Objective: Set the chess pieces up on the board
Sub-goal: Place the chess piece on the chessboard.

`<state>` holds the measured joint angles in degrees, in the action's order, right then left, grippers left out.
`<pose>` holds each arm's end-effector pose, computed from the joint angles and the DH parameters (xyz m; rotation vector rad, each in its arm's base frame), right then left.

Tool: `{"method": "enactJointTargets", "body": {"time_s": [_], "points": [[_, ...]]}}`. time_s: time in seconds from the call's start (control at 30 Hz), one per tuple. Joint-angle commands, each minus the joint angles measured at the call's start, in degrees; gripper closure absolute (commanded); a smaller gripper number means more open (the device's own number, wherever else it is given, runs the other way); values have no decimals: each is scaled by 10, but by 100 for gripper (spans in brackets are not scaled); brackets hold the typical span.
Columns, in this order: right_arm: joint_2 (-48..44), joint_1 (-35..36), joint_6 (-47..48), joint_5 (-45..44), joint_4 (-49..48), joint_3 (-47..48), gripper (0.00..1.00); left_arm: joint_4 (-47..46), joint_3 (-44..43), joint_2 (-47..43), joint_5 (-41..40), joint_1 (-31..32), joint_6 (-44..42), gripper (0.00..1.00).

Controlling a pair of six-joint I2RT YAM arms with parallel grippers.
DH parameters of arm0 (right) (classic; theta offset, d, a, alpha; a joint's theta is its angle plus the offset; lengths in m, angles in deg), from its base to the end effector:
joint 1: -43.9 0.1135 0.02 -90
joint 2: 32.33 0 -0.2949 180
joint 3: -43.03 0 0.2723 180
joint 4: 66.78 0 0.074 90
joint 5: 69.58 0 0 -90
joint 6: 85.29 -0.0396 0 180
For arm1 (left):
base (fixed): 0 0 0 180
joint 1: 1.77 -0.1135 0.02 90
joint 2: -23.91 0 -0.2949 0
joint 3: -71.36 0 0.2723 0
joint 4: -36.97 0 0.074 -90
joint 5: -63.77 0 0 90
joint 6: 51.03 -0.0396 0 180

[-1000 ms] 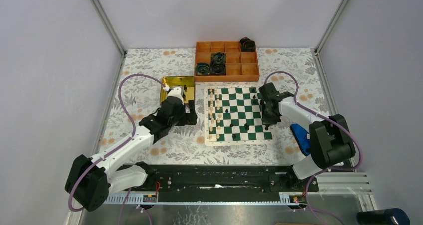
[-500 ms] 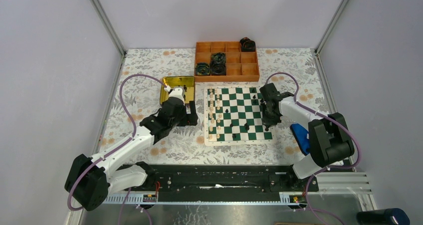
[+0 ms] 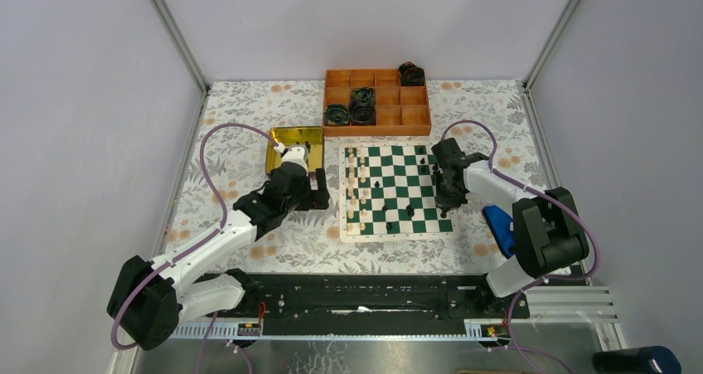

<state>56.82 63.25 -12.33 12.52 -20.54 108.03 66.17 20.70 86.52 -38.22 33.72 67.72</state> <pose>0.2868 0.0950 0.1903 -0.0228 2.7741 -0.0323 0.1966 -0.1301 0.2448 0.0256 2.2944 -0.3496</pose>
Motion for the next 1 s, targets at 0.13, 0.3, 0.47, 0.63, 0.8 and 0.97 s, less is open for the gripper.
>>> {"method": "enactJointTargets", "body": {"time_s": [0.13, 0.3, 0.47, 0.63, 0.8, 0.97], "points": [[5, -5, -9, -2, -13, 13, 90, -8, -10, -1, -14, 5, -12, 1], [10, -5, -9, 0, -15, 13, 90, -9, -10, 1, -14, 6, -12, 1], [13, -5, -10, 6, -18, 10, 71, -9, -10, 3, -12, 6, -13, 1], [1, -5, -9, 4, -19, 14, 64, -9, -11, 5, -9, 5, -13, 1], [-13, -5, -3, -3, -12, 29, 63, -10, -11, 7, -9, 5, -13, 1], [-31, -5, 5, -5, 2, 55, 62, -10, -11, 7, -11, 5, -13, 1]]}}
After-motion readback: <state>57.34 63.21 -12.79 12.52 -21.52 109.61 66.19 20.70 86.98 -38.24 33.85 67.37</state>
